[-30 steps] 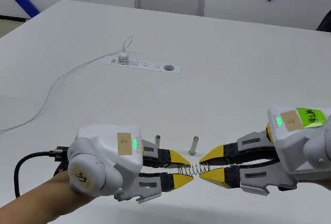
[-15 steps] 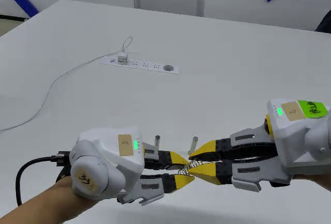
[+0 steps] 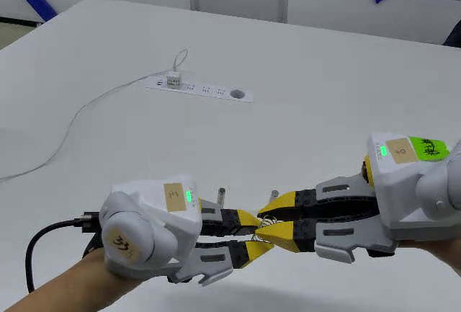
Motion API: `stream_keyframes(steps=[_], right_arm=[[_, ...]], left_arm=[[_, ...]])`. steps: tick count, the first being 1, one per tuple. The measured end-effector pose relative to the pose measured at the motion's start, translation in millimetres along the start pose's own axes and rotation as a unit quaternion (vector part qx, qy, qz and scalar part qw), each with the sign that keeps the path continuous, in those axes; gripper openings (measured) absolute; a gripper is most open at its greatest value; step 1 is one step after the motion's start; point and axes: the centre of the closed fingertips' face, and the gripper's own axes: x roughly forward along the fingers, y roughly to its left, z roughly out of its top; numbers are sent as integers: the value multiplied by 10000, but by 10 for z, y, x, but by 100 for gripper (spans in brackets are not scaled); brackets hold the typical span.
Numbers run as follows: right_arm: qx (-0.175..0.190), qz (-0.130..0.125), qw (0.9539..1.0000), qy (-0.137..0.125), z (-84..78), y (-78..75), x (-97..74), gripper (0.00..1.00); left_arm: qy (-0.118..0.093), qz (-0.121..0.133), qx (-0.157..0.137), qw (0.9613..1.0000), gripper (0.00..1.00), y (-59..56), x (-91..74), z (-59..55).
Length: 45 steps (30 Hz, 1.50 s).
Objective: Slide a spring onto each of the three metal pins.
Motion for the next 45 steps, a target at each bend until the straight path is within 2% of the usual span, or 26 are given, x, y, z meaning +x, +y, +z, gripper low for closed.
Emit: stream_keyframes(steps=[4, 7, 15, 19, 21, 24, 29, 32, 35, 40, 45], right_arm=[[-4, -39, 10000, 28, -4, -26, 8, 11], [-1, -52, 10000, 17, 2, -34, 4, 11], [37, -169, 9999, -5, 1, -109, -32, 11], [63, -263, 9996, 23, -24, -180, -48, 11], [65, -282, 9996, 47, -39, -203, -59, 11], [79, -321, 9994, 94, -71, -235, -80, 11], [154, -458, 9987, 145, -140, -327, -104, 11], [173, -534, 9983, 180, -166, -385, -108, 11], [162, -685, 9971, 280, -203, -485, -120, 11], [176, -934, 9946, 413, -283, -664, -138, 11], [255, -1165, 9919, 432, -344, -835, -155, 11]], left_arm=[[-79, 44, -55, 9999, 13, 15, -5, 27], [-144, 77, -143, 9998, 20, 32, -18, 42], [-76, 167, -270, 9995, 31, 63, -75, -40], [-154, 53, -634, 9979, 38, 27, -129, -83], [-106, 96, -622, 9980, 43, 35, -157, -126], [-79, 134, -666, 9977, 45, 51, -206, -173], [-189, 293, -847, 9958, 52, 129, -293, -195], [-110, 402, -883, 9952, 55, 180, -343, -271], [-64, 540, -988, 9936, 58, 238, -417, -344], [-158, 768, -1170, 9900, 65, 322, -546, -383], [-121, 953, -1292, 9870, 73, 390, -637, -464]])
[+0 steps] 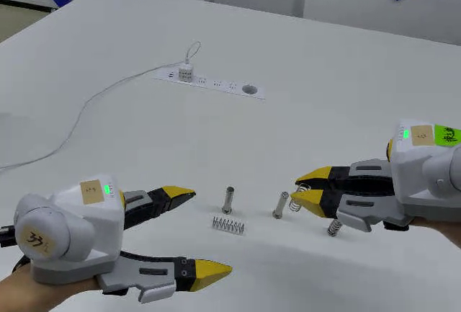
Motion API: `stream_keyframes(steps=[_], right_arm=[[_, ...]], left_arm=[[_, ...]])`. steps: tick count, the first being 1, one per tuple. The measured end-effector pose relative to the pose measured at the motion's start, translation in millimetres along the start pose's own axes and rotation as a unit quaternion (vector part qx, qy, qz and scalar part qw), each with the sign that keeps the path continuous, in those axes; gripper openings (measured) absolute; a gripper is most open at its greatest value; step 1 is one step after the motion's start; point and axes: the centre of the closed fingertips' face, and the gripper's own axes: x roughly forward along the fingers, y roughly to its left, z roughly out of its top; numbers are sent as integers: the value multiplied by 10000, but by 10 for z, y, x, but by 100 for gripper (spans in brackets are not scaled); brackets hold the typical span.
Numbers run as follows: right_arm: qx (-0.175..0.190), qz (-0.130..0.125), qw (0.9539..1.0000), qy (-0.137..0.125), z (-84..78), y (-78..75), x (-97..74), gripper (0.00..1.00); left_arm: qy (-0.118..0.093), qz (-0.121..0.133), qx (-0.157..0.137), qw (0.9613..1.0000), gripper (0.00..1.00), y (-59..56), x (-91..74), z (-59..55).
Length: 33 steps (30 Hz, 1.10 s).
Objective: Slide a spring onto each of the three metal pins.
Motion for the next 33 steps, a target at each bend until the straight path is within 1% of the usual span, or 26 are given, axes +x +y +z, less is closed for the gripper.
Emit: stream_keyframes(steps=[3, 5, 7, 12, 16, 22, 26, 29, 31, 33], right_arm=[[124, -130, 9998, -13, -17, -114, -15, 11], [126, -156, 9998, 7, -26, -146, -17, 11], [143, -216, 9997, 14, -38, -186, -11, 11], [362, -386, 9986, -67, -55, -288, 43, 11], [521, -435, 9976, -117, -86, -363, 122, 11], [887, -472, 9947, -233, -115, -423, 234, 11], [974, -459, 9941, -161, -199, -431, 336, 11], [1005, -482, 9937, -107, -234, -415, 379, 11], [1048, -460, 9934, -99, -248, -403, 404, 11], [1005, -468, 9938, -31, -285, -411, 422, 11]], left_arm=[[-5, 118, -67, 9999, 75, 63, -44, -30], [-90, 147, -182, 9997, 78, 83, -60, -16], [-94, 222, -219, 9995, 80, 127, -68, -23], [-116, 336, -252, 9991, 85, 193, -80, -4], [-152, 460, -292, 9984, 89, 267, -102, 33], [-162, 570, -323, 9977, 91, 320, -128, 45], [-142, 614, -369, 9973, 92, 326, -142, 23], [-94, 629, -382, 9972, 94, 333, -138, 10], [-100, 660, -388, 9970, 95, 350, -140, 16], [-127, 687, -416, 9967, 97, 365, -143, 25]])
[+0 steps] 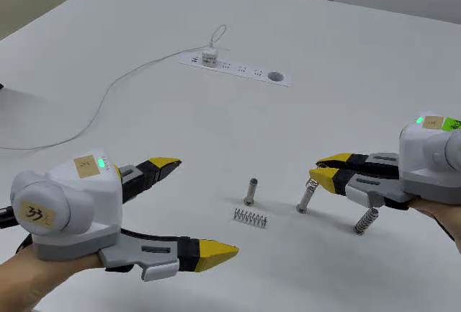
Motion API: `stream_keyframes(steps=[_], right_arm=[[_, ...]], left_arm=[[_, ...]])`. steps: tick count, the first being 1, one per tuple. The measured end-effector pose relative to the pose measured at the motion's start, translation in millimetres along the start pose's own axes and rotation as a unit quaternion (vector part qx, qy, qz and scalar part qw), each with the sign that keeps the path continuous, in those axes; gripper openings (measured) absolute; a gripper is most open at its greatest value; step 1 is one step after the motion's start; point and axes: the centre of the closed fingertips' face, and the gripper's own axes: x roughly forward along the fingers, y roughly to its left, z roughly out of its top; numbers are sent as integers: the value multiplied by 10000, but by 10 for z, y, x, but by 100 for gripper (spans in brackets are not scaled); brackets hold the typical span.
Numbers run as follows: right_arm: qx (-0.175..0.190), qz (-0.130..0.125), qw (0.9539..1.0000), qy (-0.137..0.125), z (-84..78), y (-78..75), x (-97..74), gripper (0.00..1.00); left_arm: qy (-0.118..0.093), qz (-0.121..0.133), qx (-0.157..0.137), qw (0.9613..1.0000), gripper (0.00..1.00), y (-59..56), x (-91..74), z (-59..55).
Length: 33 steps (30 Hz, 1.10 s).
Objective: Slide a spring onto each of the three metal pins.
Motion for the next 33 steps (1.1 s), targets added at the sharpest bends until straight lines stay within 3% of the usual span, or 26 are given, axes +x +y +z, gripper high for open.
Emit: stream_keyframes(steps=[2, 16, 33], right_arm=[[79, 23, 9999, -81, 23, 4, 6, 11], [189, -48, 9998, 46, 9, -6, -20, 11], [218, -95, 9995, 224, -158, 1, 110, 11]], left_arm=[[8, 16, -12, 10000, 97, 11, -2, -3], [136, 9, -92, 9999, 96, 1, -17, -102], [161, 11, -102, 9998, 95, -26, -24, -107]])
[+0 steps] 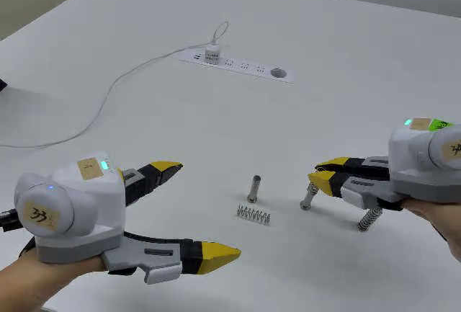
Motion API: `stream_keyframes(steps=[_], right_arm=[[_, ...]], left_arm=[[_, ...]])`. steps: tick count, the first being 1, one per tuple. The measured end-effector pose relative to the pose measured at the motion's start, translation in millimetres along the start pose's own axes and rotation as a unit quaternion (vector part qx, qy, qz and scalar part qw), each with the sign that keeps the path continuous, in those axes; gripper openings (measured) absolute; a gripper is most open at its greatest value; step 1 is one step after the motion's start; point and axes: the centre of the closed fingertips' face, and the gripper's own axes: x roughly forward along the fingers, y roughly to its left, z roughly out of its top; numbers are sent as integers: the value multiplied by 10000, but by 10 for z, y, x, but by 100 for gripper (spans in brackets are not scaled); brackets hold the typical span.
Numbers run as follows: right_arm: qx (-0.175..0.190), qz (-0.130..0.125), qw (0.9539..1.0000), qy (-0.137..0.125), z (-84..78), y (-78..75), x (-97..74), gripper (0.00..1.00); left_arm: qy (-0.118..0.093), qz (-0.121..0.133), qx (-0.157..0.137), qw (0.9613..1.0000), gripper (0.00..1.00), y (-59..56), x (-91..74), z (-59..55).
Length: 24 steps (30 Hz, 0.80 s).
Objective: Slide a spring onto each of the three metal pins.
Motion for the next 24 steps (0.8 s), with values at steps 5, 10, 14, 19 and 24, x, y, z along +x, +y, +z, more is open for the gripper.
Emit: stream_keyframes(steps=[5, 10, 14, 19, 24], right_arm=[[-54, -50, 9999, 81, -87, 14, 37, 11], [-51, -29, 9999, 152, -180, 17, 85, 11], [-51, -33, 9998, 188, -216, 19, 111, 11], [-49, -58, 9997, 223, -240, 28, 128, 11], [-52, -58, 9996, 284, -296, 41, 141, 11]], left_arm=[[28, -7, -5, 10000, 95, -4, -5, -15], [58, -21, -7, 10000, 95, -8, -2, -23], [68, -21, 7, 10000, 95, -11, -4, -21], [91, -21, 11, 10000, 95, -22, -11, -31], [113, -126, 33, 9999, 94, -75, -9, -32]])
